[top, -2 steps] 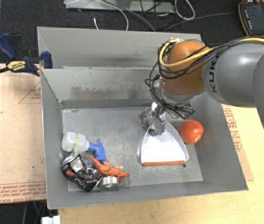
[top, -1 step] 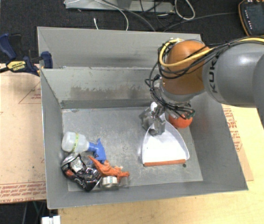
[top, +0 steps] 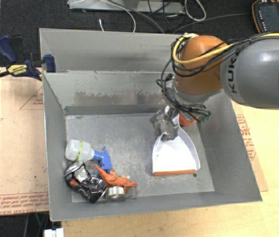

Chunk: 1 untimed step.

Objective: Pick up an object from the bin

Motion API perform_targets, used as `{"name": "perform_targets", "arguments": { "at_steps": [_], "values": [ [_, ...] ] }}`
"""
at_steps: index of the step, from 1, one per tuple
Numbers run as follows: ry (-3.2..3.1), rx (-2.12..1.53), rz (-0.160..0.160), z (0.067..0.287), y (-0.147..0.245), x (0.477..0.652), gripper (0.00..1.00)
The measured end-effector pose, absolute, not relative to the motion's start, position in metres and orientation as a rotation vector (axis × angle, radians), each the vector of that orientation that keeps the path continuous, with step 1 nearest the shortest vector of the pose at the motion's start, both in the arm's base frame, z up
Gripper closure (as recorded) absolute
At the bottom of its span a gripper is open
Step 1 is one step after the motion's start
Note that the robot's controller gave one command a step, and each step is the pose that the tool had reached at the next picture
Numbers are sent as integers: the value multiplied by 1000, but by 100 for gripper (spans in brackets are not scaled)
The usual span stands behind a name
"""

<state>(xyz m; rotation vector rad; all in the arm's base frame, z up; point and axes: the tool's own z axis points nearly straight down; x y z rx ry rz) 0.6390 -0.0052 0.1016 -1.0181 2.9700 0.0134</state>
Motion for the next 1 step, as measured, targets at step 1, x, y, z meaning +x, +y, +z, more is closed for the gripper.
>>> {"name": "perform_targets", "arguments": {
  "at_steps": [1],
  "values": [
    [2959, -1012, 8, 125, -5, 642, 100]
  ]
}}
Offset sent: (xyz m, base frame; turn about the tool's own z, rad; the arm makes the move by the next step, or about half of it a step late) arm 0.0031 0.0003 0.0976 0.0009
